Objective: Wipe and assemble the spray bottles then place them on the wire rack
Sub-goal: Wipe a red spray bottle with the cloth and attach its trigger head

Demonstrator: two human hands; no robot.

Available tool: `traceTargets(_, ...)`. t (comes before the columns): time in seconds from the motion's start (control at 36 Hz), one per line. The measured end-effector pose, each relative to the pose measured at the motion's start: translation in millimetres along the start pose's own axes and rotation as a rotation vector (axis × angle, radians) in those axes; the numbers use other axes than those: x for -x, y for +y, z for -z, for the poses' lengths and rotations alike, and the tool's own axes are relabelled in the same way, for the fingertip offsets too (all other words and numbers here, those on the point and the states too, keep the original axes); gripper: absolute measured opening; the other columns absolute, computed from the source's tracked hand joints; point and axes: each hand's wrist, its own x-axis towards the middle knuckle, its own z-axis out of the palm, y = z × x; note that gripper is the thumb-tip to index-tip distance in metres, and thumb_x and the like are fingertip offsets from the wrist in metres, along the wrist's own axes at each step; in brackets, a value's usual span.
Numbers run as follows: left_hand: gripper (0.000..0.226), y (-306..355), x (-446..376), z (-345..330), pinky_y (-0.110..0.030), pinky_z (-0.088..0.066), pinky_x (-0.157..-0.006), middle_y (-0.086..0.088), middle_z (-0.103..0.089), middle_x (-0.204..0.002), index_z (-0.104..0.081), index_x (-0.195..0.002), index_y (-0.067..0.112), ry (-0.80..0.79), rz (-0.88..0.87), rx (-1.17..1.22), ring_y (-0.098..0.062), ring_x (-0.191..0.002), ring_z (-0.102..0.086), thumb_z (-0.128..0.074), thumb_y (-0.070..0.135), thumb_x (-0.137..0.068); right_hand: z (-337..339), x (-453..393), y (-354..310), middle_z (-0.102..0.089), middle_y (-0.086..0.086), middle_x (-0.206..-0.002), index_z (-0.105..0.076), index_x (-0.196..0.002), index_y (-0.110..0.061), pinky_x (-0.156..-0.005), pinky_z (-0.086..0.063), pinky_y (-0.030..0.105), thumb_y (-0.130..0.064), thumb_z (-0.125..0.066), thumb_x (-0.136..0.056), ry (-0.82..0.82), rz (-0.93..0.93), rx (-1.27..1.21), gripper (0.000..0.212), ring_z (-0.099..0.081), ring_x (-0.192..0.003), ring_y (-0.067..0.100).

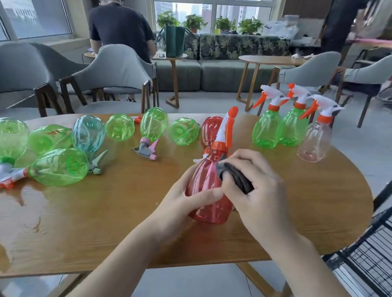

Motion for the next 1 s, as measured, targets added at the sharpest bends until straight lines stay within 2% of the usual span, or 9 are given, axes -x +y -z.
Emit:
traceTargets(0.08, 0.055, -4, -1, -4, -0.049, -0.051, -0.098, -0.018, -0.065, -0.135, -0.058, -0.141, 0.017, 0.021, 0.003, 0.109, -0.036, -0.125, -0.063, -0.074, 0.036, -0.091, 2, 11, -1, -0.065, 0.002, -0.111, -0.077, -0.105, -0.005, -0.091, -0.048, 0.014, -0.017, -0.063, -0.093, -0.021, 0.017, -0.026, 0.022, -0.063, -0.101, 0.005)
traceTargets(0.19, 0.057, -9, -3, -3, -0.056, -0.045, -0.110, -0.013, -0.065, -0.139, -0.057, -0.144, 0.023, 0.052, -0.011, 0.058, -0.033, -0.130, -0.061, -0.071, 0.045, -0.093, 4, 19, 6, -0.066, 0.000, -0.109, -0.078, -0.105, -0.005, -0.090, -0.051, 0.017, -0.017, -0.063, -0.093, -0.023, -0.018, -0.066, 0.023, -0.064, -0.102, 0.007)
traceTargets(0.33, 0.054, -11, -2, -4, -0.059, -0.039, -0.116, -0.008, -0.064, -0.142, -0.058, -0.144, 0.026, 0.021, -0.045, -0.024, -0.031, -0.134, -0.059, -0.068, 0.042, -0.094, 1, 11, 12, -0.063, -0.006, -0.113, -0.077, -0.111, -0.009, -0.087, -0.046, 0.009, -0.030, -0.058, -0.096, -0.007, -0.169, -0.086, 0.032, -0.062, -0.104, 0.002)
traceTargets(0.56, 0.051, -10, 1, 1, -0.059, -0.044, -0.111, -0.011, -0.067, -0.134, -0.062, -0.134, 0.029, 0.094, -0.013, 0.033, -0.033, -0.128, -0.063, -0.073, 0.049, -0.088, 1, 23, 2, -0.064, 0.001, -0.107, -0.078, -0.099, -0.006, -0.085, -0.048, 0.015, -0.014, -0.064, -0.090, -0.066, -0.001, -0.142, 0.018, -0.065, -0.096, 0.007)
traceTargets(0.64, 0.048, -10, 1, -1, -0.051, -0.050, -0.099, -0.013, -0.070, -0.126, -0.062, -0.128, 0.026, 0.071, 0.016, 0.030, -0.033, -0.119, -0.067, -0.074, 0.048, -0.087, 1, 19, 6, -0.064, 0.001, -0.106, -0.078, -0.101, -0.007, -0.083, -0.050, 0.017, -0.017, -0.063, -0.092, -0.039, -0.041, -0.130, 0.021, -0.065, -0.098, 0.008)
traceTargets(0.75, 0.047, -9, 2, -2, -0.049, -0.052, -0.096, -0.016, -0.070, -0.126, -0.060, -0.131, 0.021, 0.042, 0.008, 0.041, -0.036, -0.117, -0.068, -0.075, 0.042, -0.090, -1, 16, 6, -0.064, -0.004, -0.109, -0.078, -0.106, -0.010, -0.084, -0.054, 0.023, -0.023, -0.061, -0.094, 0.006, -0.144, -0.141, 0.025, -0.065, -0.101, 0.012)
traceTargets(0.86, 0.051, -6, 1, -8, -0.041, -0.055, -0.088, -0.015, -0.072, -0.119, -0.060, -0.131, 0.016, 0.132, -0.009, 0.154, -0.030, -0.109, -0.071, -0.072, 0.039, -0.086, -5, 25, -5, -0.065, 0.003, -0.105, -0.078, -0.099, -0.006, -0.086, -0.049, 0.018, -0.008, -0.067, -0.088, -0.003, -0.021, -0.134, 0.015, -0.066, -0.093, 0.010)
traceTargets(1.0, 0.059, -7, 0, -9, -0.048, -0.051, -0.095, -0.015, -0.070, -0.106, -0.054, -0.131, 0.020, 0.231, 0.043, 0.299, -0.029, -0.095, -0.068, -0.075, 0.046, -0.083, -11, 42, -13, -0.064, 0.006, -0.102, -0.078, -0.094, -0.007, -0.085, -0.052, 0.024, 0.000, -0.070, -0.085, -0.103, 0.237, -0.070, 0.014, -0.065, -0.086, 0.022)
